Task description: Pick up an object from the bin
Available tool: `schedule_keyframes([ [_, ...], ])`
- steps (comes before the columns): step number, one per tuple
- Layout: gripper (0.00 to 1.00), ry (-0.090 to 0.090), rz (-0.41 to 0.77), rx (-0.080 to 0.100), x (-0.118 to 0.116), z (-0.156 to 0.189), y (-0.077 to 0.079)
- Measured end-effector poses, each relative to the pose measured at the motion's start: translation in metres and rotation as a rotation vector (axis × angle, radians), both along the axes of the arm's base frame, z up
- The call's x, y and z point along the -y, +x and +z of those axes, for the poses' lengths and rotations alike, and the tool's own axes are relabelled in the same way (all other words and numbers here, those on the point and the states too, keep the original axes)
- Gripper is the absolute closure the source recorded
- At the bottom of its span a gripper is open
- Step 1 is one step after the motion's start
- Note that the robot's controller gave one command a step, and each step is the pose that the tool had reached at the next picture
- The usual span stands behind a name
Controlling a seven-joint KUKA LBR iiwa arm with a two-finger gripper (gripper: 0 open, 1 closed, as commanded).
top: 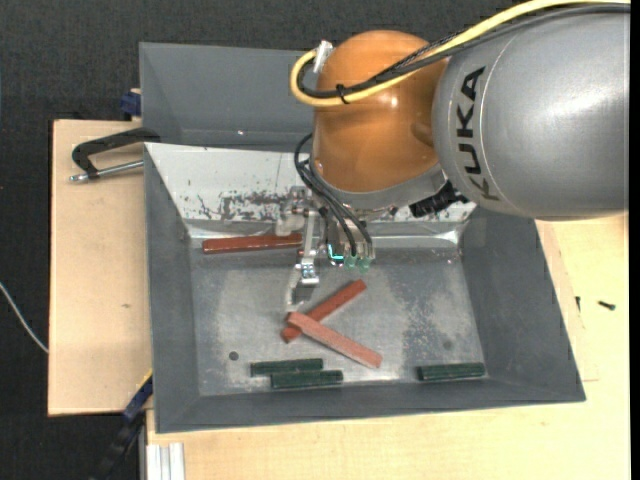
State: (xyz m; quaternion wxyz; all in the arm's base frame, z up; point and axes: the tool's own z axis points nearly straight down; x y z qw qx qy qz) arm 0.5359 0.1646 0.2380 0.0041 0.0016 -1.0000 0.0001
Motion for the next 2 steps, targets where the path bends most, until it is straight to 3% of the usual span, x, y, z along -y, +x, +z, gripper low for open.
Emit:
schedule_keyframes([
  [1,0.00,0.002,-0.003,0.009,0.001,0.005,0.002],
  [2,0.00,0.003,0.056,0.014,0.019,-0.041,-0.004],
])
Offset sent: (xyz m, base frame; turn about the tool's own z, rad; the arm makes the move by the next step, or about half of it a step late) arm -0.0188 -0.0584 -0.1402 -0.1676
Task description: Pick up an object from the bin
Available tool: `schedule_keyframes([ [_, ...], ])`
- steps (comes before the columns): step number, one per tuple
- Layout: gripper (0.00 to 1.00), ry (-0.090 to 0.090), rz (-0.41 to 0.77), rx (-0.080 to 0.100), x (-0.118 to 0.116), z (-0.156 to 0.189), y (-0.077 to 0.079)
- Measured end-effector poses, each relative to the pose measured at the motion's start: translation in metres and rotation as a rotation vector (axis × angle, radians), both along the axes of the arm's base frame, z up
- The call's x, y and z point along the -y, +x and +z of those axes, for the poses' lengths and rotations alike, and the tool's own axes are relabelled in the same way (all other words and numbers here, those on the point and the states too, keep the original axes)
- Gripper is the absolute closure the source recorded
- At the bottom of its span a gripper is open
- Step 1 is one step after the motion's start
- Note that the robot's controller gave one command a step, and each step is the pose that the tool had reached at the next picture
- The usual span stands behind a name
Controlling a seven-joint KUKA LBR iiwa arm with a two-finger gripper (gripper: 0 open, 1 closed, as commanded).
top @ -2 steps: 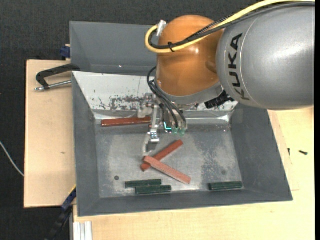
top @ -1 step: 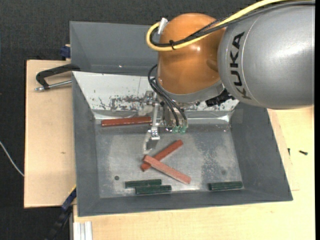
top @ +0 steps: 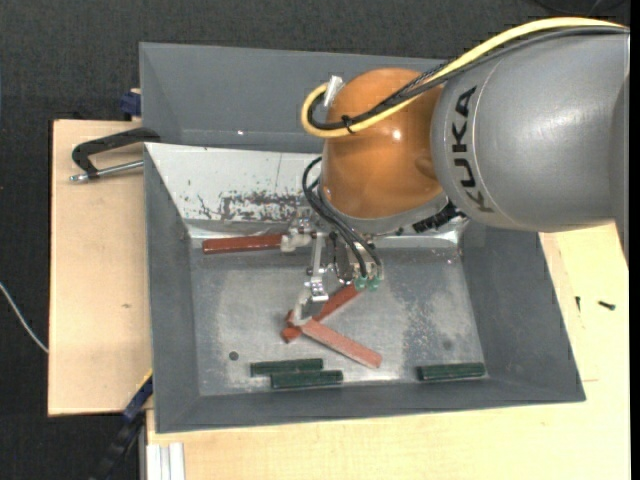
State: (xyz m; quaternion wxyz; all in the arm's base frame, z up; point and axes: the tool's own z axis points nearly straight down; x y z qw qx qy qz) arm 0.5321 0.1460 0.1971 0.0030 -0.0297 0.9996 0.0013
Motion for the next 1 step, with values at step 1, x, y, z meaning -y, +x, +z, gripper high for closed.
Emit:
schedule_keyframes([
  [1,0.00,-0.001,0.039,-0.002,0.0077,-0.0675,-0.0009],
])
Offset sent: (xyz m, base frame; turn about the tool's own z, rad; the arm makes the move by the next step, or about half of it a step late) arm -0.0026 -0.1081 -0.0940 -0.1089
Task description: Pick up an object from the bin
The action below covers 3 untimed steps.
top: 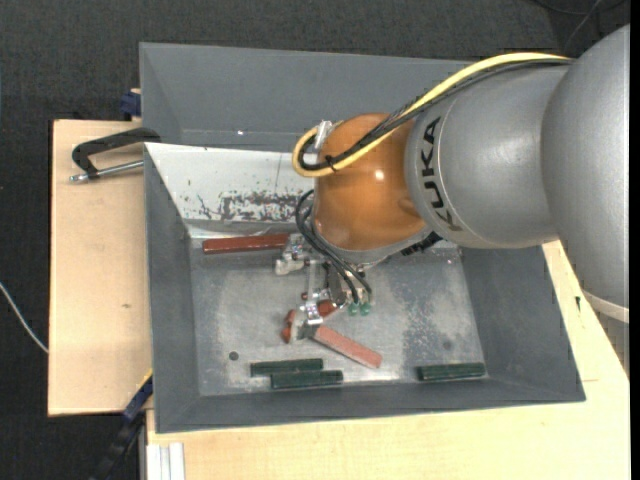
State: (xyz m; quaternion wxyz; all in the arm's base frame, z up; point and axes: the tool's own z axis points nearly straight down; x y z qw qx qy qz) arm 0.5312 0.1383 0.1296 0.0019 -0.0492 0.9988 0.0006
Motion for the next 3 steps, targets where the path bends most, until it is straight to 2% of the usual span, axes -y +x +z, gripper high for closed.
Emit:
schedule_keyframes([
  [1,0.00,0.000,0.048,-0.006,0.055,-0.020,-0.002],
  [2,1.00,-0.007,0.205,-0.003,0.043,-0.052,0.002],
  [3,1.00,-0.006,0.204,-0.003,0.043,-0.052,0.002],
])
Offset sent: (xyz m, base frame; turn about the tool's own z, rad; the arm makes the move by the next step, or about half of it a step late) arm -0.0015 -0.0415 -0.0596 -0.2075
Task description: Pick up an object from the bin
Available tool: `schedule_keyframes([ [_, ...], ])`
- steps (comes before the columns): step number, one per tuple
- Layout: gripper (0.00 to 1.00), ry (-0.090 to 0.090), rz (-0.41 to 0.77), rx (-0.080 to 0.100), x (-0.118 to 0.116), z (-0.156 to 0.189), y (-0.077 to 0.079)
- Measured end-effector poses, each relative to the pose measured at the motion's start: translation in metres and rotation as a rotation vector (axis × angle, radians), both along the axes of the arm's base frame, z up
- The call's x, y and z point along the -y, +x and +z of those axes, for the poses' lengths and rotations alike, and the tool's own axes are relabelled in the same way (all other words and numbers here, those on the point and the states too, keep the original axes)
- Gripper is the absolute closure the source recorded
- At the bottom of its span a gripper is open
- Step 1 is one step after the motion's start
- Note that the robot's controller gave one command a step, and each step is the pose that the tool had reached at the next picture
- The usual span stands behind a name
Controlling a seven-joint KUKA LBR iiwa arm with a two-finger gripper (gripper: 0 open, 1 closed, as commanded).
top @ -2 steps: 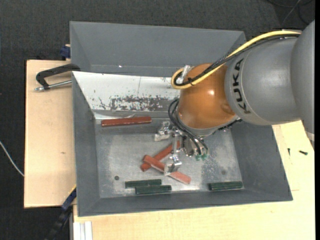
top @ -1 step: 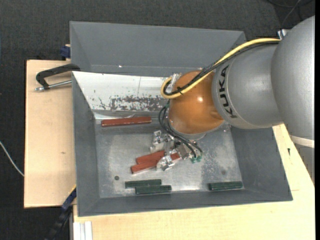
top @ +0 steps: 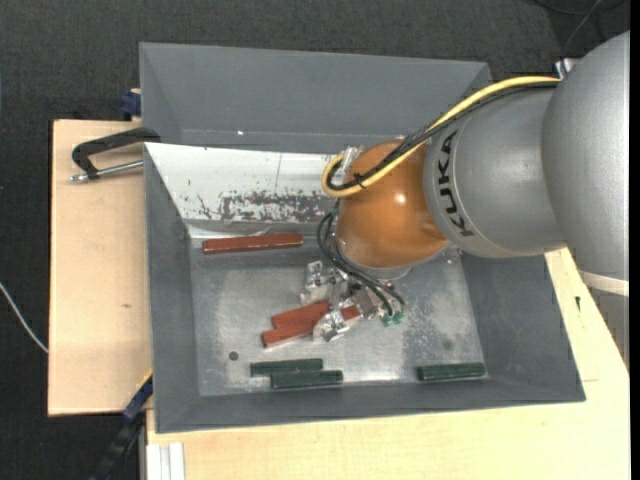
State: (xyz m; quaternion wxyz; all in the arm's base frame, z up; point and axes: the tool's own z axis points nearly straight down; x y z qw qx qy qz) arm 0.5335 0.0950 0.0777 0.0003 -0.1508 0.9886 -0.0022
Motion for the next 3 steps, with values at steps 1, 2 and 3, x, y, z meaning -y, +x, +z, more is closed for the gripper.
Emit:
schedule_keyframes([
  [1,1.00,0.001,0.001,0.000,-0.001,0.002,-0.002],
  [2,1.00,0.009,0.003,0.014,-0.018,0.029,0.022],
  [3,1.00,0.006,0.043,0.003,0.004,0.131,-0.003],
])
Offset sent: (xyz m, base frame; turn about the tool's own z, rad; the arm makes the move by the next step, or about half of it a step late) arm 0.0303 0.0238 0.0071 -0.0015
